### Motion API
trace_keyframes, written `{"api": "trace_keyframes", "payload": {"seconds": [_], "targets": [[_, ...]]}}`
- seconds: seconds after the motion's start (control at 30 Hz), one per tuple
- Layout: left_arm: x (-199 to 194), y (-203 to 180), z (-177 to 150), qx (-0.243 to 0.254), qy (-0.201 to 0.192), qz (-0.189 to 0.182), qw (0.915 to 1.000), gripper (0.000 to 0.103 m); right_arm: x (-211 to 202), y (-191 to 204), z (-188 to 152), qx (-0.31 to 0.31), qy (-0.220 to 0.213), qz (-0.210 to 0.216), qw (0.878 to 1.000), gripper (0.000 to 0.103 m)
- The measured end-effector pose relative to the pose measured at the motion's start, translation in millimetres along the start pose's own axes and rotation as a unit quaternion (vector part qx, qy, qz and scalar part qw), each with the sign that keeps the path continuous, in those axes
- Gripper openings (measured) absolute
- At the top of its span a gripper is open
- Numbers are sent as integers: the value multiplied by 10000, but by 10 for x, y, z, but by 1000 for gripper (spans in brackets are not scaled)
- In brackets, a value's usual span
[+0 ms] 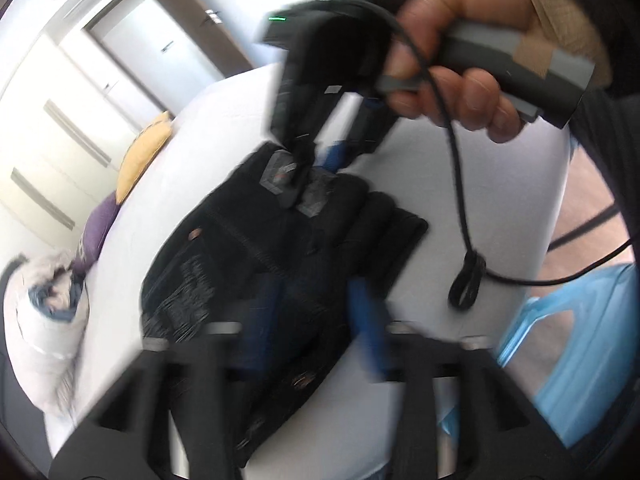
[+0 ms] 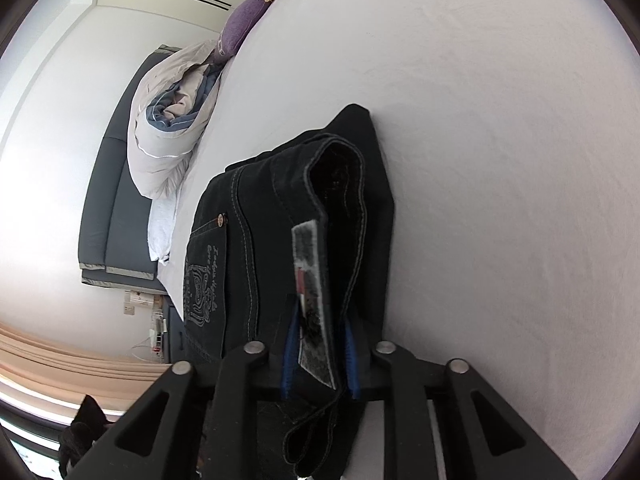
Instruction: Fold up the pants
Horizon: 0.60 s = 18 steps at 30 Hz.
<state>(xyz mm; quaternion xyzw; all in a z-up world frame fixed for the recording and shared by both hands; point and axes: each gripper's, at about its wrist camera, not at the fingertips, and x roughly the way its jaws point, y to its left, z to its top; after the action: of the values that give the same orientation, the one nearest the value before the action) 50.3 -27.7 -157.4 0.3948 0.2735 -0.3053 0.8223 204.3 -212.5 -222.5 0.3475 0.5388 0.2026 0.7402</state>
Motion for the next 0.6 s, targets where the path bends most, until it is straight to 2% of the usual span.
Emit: {"api": "trace_keyframes", "payload": {"seconds": [0.07, 0.13, 0.17, 0.2, 0.27, 0.33, 0.37, 0.43, 0.5, 0.53, 0.57, 0.6], "targets": [[-182, 245, -67, -317, -314, 205, 9988, 90, -82, 33, -27, -128, -19, -130, 9998, 29], [-245, 527, -84, -765, -285, 245, 9964, 90, -190, 86, -47, -234, -61, -372, 9990, 37], [-260, 668, -96, -1047, -280, 246, 9938, 90, -258, 114, -46, -268, -125, -516, 9982, 37], [-242, 883, -121, -1472, -295, 184, 9885, 90, -342, 149, -34, -296, -228, -523, 9979, 37], [-194, 1181, -139, -2216, -318, -196, 9744, 89, -433, 243, 12, -372, -337, -156, 9986, 37], [-53, 1465, -181, -2897, -383, -808, 9529, 89, -454, 402, 58, -577, -373, 369, 9970, 37], [-2, 1534, -209, -3134, -429, -1002, 9433, 88, -435, 483, 61, -691, -342, 652, 9949, 37], [137, 1600, -279, -3418, -370, -1259, 9306, 84, -324, 580, 37, -924, -208, 1018, 9903, 37], [285, 1554, -405, -3602, -198, -1428, 9217, 82, -121, 516, -8, -929, 24, 835, 9922, 37], [380, 1523, -488, -3740, -55, -1501, 9152, 81, 15, 397, -37, -798, 214, 613, 9947, 34], [434, 1455, -583, -3841, 43, -1580, 9097, 80, 110, 296, -51, -707, 333, 439, 9960, 13], [505, 1425, -664, -3906, 89, -1622, 9061, 78, 169, 160, -101, -616, 351, 345, 9969, 0]]}}
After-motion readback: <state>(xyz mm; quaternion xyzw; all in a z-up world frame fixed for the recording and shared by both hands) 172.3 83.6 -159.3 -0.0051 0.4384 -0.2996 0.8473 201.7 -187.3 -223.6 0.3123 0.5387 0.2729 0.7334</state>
